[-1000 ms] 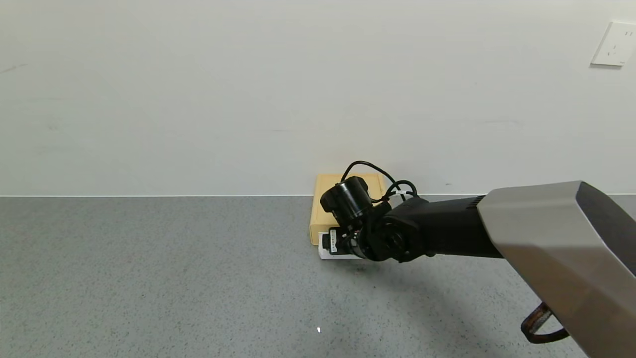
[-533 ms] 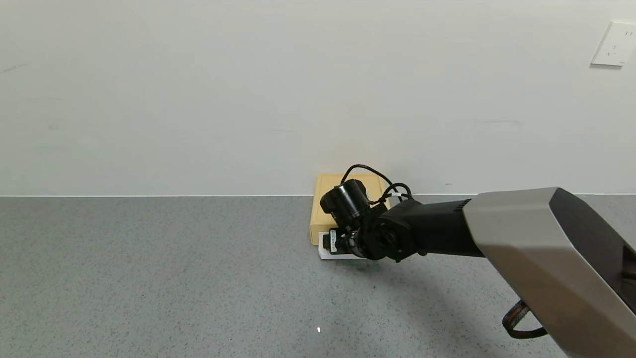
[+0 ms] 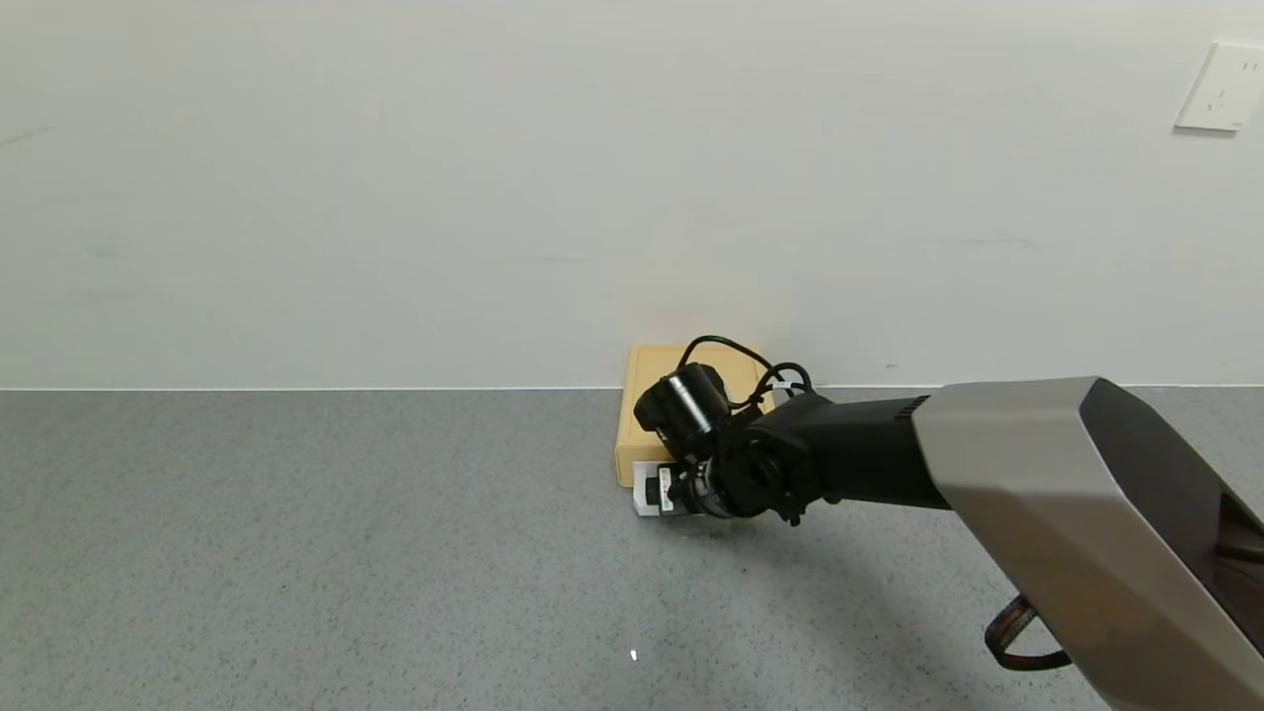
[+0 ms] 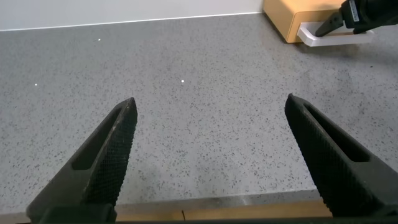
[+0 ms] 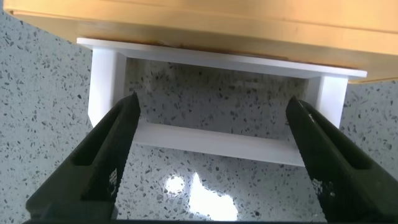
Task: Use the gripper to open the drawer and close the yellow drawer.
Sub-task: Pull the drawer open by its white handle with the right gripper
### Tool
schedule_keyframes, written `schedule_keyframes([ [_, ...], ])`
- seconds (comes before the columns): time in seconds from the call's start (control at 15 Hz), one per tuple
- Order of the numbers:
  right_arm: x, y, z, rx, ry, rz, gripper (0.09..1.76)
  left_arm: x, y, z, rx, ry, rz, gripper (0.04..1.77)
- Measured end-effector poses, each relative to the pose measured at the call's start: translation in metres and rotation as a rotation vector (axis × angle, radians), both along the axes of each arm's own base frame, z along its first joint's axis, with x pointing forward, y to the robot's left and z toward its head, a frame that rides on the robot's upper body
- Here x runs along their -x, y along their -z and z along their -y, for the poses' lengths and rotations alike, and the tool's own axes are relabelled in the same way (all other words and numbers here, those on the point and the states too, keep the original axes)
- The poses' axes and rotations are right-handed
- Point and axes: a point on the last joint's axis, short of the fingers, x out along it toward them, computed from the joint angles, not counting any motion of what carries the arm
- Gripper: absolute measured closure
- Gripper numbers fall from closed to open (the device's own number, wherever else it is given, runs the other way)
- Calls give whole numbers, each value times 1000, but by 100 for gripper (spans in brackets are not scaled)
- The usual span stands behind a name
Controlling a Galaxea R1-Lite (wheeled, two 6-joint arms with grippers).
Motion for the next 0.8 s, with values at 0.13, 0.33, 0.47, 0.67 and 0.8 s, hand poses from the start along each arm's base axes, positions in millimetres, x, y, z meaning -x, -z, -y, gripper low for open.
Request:
schedule_keyframes([
  [0.13,3,0,-1,-1,-14,-31,14,0,0,0,0,0,0,9],
  [0.33,10,-2,-1,-22,-34,-108,14,0,0,0,0,0,0,9],
  [0.47,13,-3,1,-31,-35,-144,14,0,0,0,0,0,0,9],
  [0.67,19,-6,3,-25,-29,-196,14,0,0,0,0,0,0,9],
  [0.8,25,-8,3,-21,-20,-218,14,0,0,0,0,0,0,9],
])
